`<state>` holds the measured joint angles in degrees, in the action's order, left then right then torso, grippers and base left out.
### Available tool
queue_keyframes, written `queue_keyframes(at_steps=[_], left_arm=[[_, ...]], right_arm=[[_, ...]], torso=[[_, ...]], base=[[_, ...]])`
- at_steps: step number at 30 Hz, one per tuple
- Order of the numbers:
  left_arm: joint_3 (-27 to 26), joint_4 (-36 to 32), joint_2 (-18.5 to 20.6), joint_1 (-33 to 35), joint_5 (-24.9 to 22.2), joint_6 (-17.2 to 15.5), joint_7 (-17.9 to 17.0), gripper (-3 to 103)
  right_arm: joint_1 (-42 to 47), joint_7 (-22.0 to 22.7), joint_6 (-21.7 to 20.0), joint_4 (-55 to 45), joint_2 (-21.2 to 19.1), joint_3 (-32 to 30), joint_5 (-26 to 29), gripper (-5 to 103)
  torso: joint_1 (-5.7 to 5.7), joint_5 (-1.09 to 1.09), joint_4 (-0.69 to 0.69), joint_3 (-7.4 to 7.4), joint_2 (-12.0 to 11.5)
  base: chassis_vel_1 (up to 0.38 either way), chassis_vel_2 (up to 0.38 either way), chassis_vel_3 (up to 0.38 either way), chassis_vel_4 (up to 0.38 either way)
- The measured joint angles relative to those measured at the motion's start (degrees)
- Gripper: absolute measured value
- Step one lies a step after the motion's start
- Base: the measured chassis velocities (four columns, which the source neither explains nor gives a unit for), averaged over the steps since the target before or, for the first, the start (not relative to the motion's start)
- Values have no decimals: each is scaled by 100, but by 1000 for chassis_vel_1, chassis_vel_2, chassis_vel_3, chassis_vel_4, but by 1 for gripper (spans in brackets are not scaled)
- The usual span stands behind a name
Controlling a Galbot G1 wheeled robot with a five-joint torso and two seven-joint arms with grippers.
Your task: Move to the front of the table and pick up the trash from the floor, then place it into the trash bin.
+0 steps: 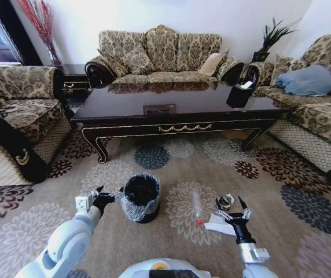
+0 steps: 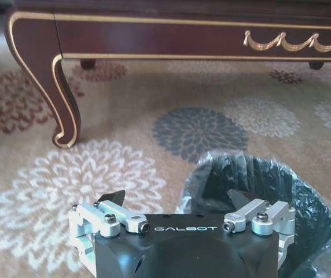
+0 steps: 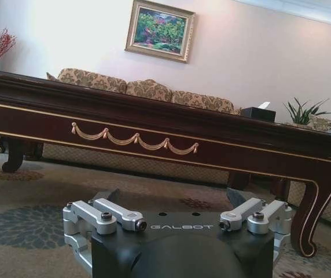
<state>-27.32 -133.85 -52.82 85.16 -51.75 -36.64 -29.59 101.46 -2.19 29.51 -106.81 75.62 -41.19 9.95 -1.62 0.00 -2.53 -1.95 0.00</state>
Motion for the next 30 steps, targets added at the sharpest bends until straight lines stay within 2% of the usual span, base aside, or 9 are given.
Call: queue_keyframes(at_steps=[2, 6, 8, 11, 23, 30], left_arm=[[26, 50, -29, -38, -97, -22, -4, 100], [257, 364, -88, -422, -730, -158, -185, 100], [288, 418, -91, -500, -832, -175, -204, 100], [422, 834, -184, -993, -1308, -277, -362, 100], [923, 1795, -346, -1839, -1548, -432, -398, 100], [1208, 2162, -519, -2226, -1928, -549, -673, 100]], right_arm=[[12, 0, 7, 5, 10, -2, 0, 100], [91, -3, 34, 10, 59, -42, -48, 100], [98, -3, 34, 4, 66, -49, -53, 100], [133, 4, 22, -53, 120, -65, -111, 100], [103, 60, -58, -68, 190, -89, -179, 100], [41, 93, -92, -19, 186, -76, -192, 100]], torso=[[0, 0, 0, 0, 0], [0, 0, 0, 0, 0], [0, 0, 0, 0, 0], [0, 0, -1, 0, 0], [0, 0, 0, 0, 0], [0, 0, 0, -1, 0]], base=[[0, 0, 0, 0], [0, 0, 0, 0], [0, 0, 0, 0], [0, 0, 0, 0], [0, 0, 0, 0], [0, 0, 0, 0]])
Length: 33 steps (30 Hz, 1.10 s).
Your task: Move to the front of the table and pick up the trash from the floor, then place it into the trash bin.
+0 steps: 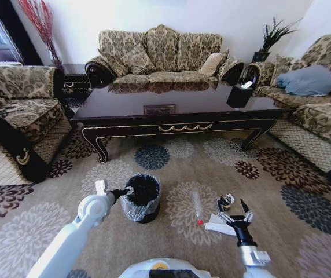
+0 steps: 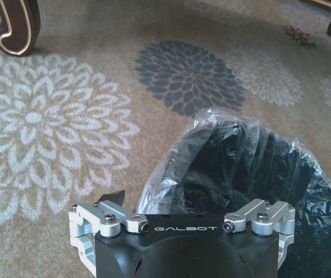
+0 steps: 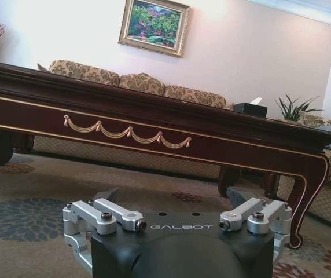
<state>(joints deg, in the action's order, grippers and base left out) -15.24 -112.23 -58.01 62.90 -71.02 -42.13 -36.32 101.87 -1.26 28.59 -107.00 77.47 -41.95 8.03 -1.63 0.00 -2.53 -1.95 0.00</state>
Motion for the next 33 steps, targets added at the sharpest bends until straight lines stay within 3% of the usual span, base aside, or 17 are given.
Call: queue_keyframes(at_steps=[8, 13, 17, 19, 20, 23, 26, 29, 32, 33], left_arm=[[165, 252, 24, -188, -325, -12, -256, 101], [270, 353, 22, -247, -345, -13, -257, 94], [350, 450, 8, -310, -452, -13, -352, 72], [349, 469, 4, -310, -499, -13, -368, 72], [332, 489, 0, -291, -566, -13, -374, 61], [309, 488, 13, -243, -596, -12, -368, 56], [250, 426, 87, -157, -590, -10, -303, 40], [199, 377, 126, -117, -582, -8, -242, 34], [99, 306, 195, -38, -584, -5, -210, 19], [79, 294, 214, -20, -588, -5, -206, 19]], right_arm=[[-63, 11, 13, 102, -16, -20, -48, 100], [-72, 32, 48, 175, -10, -29, -56, 100], [-82, 88, 34, 179, -7, -29, -38, 100], [-85, 96, 24, 181, -7, -30, -32, 100], [-98, 117, 16, 206, -12, -42, -21, 100], [-106, 132, 15, 239, -18, -55, -10, 100], [-107, 143, 9, 268, -19, -58, 4, 100], [-100, 145, -29, 273, -17, -51, 9, 100], [-92, 148, -50, 313, 9, -39, 21, 100], [-94, 151, -50, 329, 11, -38, 23, 100]], torso=[[0, 0, 0, 0, 0], [0, 0, 0, 1, 0], [0, 0, 0, 1, 0], [0, 0, 0, 1, 0], [0, 0, 0, 1, 0], [0, 0, 0, 1, 0], [0, 0, 1, 1, 0], [1, 0, 2, 1, 0], [0, -1, -1, 1, 0], [0, -1, -1, 1, 0]], base=[[0, 0, 0, 0], [0, 0, 0, 0], [0, 0, 0, 0], [0, 0, 0, 0], [0, 0, 0, 0], [0, 0, 0, 0], [0, 0, 0, 0], [0, 0, 0, 0], [0, 0, 0, 0], [0, 0, 0, 0]])
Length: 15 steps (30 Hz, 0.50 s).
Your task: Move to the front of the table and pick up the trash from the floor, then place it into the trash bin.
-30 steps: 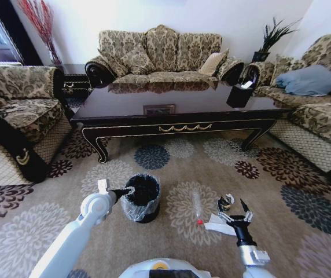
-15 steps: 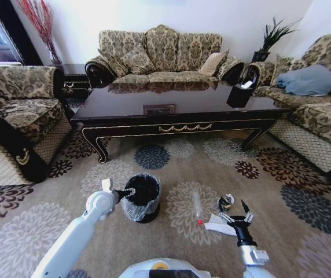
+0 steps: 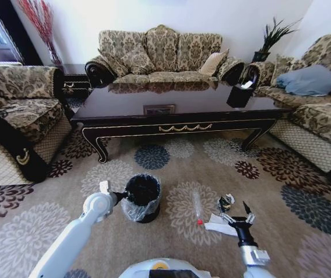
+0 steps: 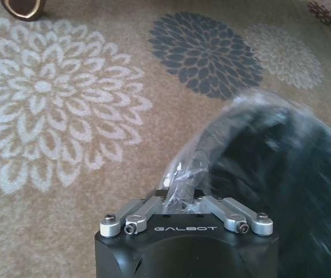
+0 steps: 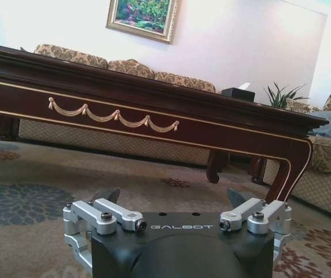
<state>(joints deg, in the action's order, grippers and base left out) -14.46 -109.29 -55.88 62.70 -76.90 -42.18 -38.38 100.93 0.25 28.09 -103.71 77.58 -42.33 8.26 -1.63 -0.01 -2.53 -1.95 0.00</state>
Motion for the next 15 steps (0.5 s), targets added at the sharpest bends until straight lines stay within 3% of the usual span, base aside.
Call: queue_keyframes(at_steps=[8, 15], left_arm=[[-162, -141, 200, 144, -56, -4, 94, 3], [-315, -284, 513, 179, 148, -5, 201, 3]], right_arm=[[-68, 36, -26, 192, -47, -2, 84, 100], [-157, 118, -333, 602, -101, 18, 27, 100]], torso=[[0, 0, 2, 0, 0], [0, 0, 0, 0, 0]], base=[[0, 0, 0, 0], [0, 0, 0, 0]])
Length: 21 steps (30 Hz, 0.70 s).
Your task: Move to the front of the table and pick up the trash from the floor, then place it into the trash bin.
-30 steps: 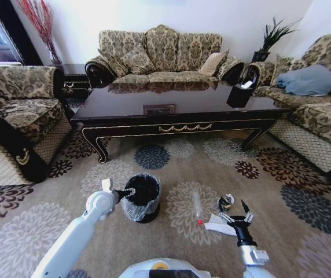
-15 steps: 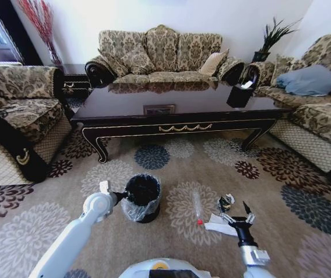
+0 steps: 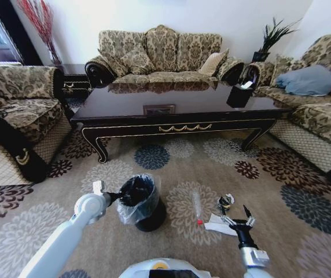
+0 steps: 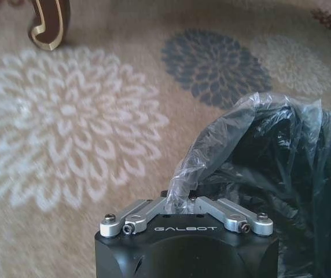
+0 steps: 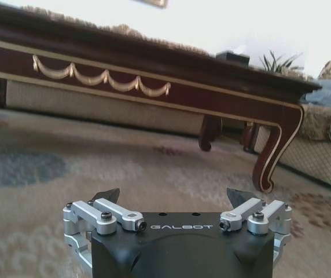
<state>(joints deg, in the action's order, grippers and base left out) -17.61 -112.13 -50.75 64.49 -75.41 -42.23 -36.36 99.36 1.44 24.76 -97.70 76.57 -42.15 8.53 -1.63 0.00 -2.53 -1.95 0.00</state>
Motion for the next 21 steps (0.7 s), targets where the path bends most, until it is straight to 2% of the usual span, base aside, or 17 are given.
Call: queue_keyframes(at_steps=[7, 8, 13, 21], left_arm=[[-108, -45, 297, 64, 776, 0, 184, 3], [-133, -47, 342, 105, 1103, 0, 289, 3], [-142, -51, 335, 133, 1335, 0, 317, 3], [-215, -205, 283, 211, 1335, 2, 317, 3]], right_arm=[[-323, 145, -194, 722, 0, 12, -267, 100], [-509, 191, -234, 1069, -8, 11, -328, 100], [-900, 244, -247, 1718, -57, 6, -394, 100], [-1312, 244, -212, 2324, -144, 100, -577, 100]], torso=[[0, 0, 1, 0, 0], [0, 0, 1, 0, 0], [0, -1, 1, 0, 0], [0, 1, -2, 0, 0]], base=[[0, 0, 0, 0], [0, 0, 0, 0], [0, 0, 0, 0], [0, 0, 0, 0]])
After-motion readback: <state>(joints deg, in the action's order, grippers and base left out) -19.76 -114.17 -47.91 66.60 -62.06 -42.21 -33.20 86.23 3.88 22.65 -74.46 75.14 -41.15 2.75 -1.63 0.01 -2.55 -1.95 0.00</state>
